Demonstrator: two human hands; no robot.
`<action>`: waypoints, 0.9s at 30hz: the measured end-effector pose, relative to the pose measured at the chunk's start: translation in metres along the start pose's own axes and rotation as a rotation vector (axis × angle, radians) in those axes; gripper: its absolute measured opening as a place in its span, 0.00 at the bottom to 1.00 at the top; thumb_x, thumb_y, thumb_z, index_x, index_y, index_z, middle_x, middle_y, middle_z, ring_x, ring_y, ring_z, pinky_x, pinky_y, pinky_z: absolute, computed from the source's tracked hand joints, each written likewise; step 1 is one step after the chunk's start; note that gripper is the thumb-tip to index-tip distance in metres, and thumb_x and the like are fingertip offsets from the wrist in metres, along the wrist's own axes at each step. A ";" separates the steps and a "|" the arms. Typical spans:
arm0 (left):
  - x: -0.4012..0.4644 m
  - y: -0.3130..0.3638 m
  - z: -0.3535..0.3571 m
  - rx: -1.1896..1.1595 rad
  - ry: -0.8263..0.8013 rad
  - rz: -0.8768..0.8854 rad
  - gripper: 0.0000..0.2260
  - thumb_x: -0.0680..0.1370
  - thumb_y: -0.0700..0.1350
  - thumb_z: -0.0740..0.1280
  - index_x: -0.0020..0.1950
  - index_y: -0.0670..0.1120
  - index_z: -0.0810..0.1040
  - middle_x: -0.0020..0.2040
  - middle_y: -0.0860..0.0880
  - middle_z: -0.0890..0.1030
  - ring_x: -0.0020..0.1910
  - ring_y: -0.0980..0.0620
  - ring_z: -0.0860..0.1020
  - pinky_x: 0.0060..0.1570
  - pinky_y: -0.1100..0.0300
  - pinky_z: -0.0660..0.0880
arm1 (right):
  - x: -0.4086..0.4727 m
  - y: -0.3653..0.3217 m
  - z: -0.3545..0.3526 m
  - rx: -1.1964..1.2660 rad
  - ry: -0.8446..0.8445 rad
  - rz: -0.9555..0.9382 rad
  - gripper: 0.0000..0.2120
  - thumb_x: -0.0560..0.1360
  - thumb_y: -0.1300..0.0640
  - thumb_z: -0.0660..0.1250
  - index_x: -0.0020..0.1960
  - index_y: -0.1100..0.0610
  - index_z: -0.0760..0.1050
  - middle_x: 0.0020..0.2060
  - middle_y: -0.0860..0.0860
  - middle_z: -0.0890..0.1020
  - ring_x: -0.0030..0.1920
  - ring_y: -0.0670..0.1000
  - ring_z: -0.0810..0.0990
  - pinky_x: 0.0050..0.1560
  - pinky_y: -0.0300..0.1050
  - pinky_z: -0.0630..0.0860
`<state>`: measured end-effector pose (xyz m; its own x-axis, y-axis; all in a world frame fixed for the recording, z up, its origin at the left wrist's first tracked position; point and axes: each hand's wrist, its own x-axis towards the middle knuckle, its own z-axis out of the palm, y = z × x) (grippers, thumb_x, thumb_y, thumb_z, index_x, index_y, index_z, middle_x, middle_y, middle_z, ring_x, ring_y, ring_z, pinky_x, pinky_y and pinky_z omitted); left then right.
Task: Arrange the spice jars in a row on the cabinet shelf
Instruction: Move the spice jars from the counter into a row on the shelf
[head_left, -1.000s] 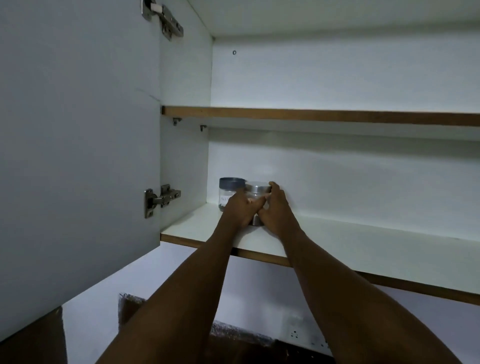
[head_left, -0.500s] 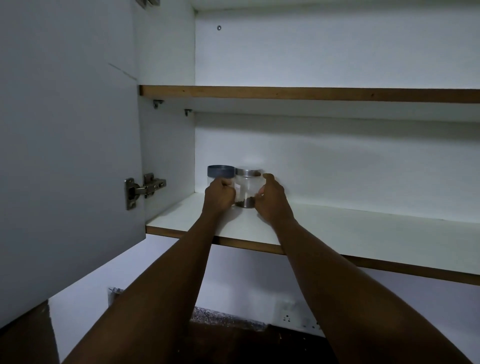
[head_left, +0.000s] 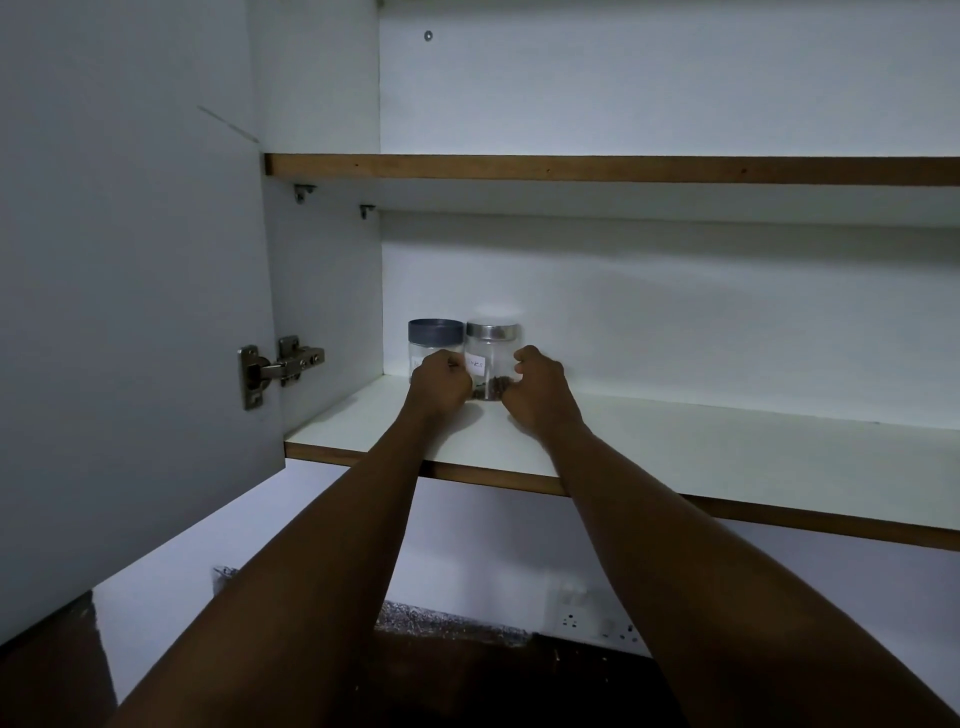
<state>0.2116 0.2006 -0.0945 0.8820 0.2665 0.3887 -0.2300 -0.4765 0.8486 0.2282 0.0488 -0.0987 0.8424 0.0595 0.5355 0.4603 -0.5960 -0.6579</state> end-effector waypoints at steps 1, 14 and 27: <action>0.000 -0.001 0.000 -0.003 0.006 0.002 0.12 0.81 0.38 0.63 0.63 0.38 0.80 0.59 0.38 0.84 0.58 0.37 0.82 0.64 0.41 0.80 | 0.000 0.001 0.000 0.021 0.002 0.004 0.24 0.75 0.61 0.69 0.71 0.61 0.71 0.64 0.60 0.79 0.66 0.60 0.78 0.66 0.58 0.77; 0.009 -0.005 0.000 -0.060 0.046 -0.045 0.11 0.81 0.39 0.66 0.61 0.39 0.81 0.58 0.38 0.85 0.60 0.38 0.84 0.65 0.42 0.80 | 0.018 0.000 -0.007 0.132 -0.058 0.276 0.05 0.78 0.61 0.61 0.51 0.53 0.73 0.49 0.53 0.76 0.50 0.53 0.75 0.55 0.47 0.76; 0.004 -0.002 -0.002 0.010 0.058 -0.005 0.09 0.80 0.36 0.65 0.42 0.46 0.77 0.52 0.35 0.86 0.55 0.35 0.85 0.61 0.41 0.82 | 0.015 -0.003 -0.001 -0.028 -0.061 0.173 0.20 0.74 0.65 0.61 0.33 0.49 0.55 0.32 0.46 0.60 0.47 0.53 0.65 0.46 0.41 0.61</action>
<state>0.2147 0.2039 -0.0937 0.8575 0.3168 0.4053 -0.2218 -0.4832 0.8469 0.2394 0.0505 -0.0886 0.9240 0.0021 0.3824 0.3002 -0.6235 -0.7219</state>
